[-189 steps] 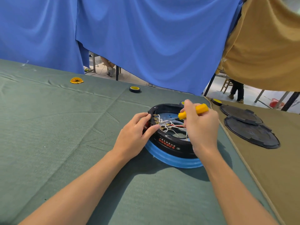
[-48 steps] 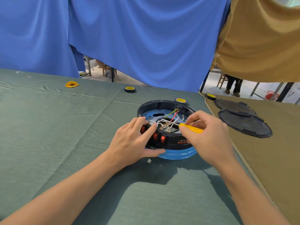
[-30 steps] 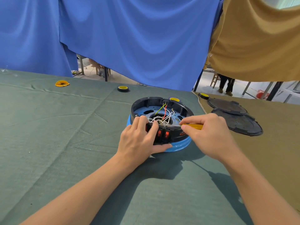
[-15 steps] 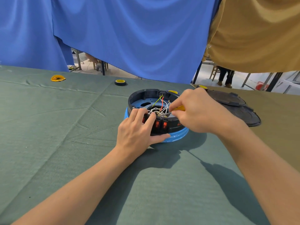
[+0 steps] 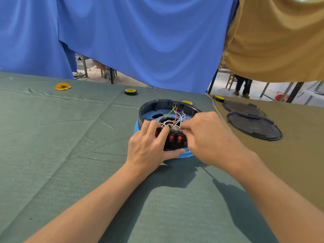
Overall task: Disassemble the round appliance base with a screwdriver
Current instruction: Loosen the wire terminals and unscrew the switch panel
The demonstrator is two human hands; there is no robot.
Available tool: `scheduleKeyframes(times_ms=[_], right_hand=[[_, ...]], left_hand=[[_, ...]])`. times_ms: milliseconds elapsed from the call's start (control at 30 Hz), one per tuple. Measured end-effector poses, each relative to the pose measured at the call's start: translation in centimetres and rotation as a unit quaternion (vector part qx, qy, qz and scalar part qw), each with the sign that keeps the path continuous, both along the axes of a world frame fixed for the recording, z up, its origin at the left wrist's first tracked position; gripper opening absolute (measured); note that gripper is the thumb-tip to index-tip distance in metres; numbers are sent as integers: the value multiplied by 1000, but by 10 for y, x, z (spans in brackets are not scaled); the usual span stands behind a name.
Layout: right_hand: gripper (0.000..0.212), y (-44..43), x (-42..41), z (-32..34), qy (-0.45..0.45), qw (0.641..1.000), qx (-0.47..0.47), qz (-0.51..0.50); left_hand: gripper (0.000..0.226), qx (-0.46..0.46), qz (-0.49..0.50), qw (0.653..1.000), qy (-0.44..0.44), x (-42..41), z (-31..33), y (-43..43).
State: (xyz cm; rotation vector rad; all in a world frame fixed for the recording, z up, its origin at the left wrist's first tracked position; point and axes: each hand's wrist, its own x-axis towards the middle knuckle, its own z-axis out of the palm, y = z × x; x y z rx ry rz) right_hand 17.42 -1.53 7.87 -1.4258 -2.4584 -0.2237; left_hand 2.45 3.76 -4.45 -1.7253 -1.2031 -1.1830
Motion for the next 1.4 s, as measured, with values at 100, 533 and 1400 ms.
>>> scheduleKeyframes(times_ms=[100,533,1400], right_hand=[[26,0,9,10,34,999,-9,7],[29,0,-4,19,16,999,-33,-18],[23,3,7,13,61,997,-38,-19]], left_hand=[[67,-3,3,1000,2,-1,-1,1],[67,-5,3,1000,1,0,0,-1],[67,-1,-8,1000,-8,0,-4,3]])
